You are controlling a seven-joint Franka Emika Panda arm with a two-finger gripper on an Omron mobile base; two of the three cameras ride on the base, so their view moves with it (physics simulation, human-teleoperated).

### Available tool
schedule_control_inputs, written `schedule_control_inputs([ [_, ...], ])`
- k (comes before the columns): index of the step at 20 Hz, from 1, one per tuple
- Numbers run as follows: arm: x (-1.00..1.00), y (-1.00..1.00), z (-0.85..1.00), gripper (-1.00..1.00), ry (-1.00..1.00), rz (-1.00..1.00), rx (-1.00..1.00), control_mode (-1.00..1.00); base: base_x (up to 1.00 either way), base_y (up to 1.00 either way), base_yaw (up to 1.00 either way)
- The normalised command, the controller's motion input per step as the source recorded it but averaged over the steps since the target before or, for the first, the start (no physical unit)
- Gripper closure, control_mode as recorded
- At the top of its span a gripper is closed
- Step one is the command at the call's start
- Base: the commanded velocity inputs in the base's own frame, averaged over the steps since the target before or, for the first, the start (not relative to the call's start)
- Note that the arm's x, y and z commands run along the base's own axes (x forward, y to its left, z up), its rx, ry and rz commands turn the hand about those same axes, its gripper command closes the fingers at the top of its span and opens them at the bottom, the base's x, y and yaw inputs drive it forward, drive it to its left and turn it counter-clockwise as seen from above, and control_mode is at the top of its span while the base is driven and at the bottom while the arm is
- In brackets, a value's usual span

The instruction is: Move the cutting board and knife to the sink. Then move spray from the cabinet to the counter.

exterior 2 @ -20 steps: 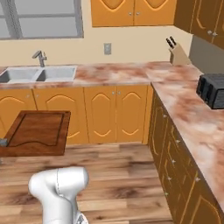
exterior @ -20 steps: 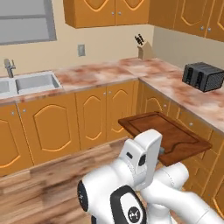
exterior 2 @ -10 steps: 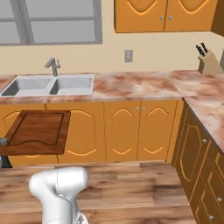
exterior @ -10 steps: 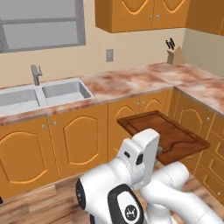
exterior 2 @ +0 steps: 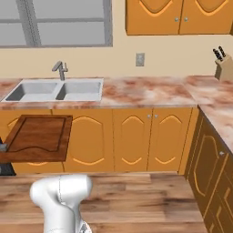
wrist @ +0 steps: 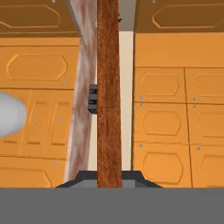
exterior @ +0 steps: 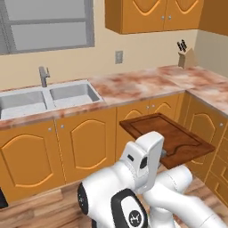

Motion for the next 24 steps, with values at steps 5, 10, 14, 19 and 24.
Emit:
schedule_control_inputs([
  [5, 0.00, 0.00, 0.00, 1.00, 0.00, 0.00, 0.00, 1.00, 1.00, 0.16, 0.00],
  [10, 0.00, 0.00, 0.00, 1.00, 0.00, 0.00, 0.00, 1.00, 1.00, 0.62, -0.01],
  [14, 0.00, 0.00, 0.00, 1.00, 0.00, 0.00, 0.00, 1.00, 1.00, 0.57, -0.03],
  [19, 0.00, 0.00, 0.00, 1.00, 0.00, 0.00, 0.00, 1.00, 0.96, 0.37, -0.05],
  [24, 0.00, 0.00, 0.00, 1.00, 0.00, 0.00, 0.00, 1.00, 0.29, 0.12, -0.09],
])
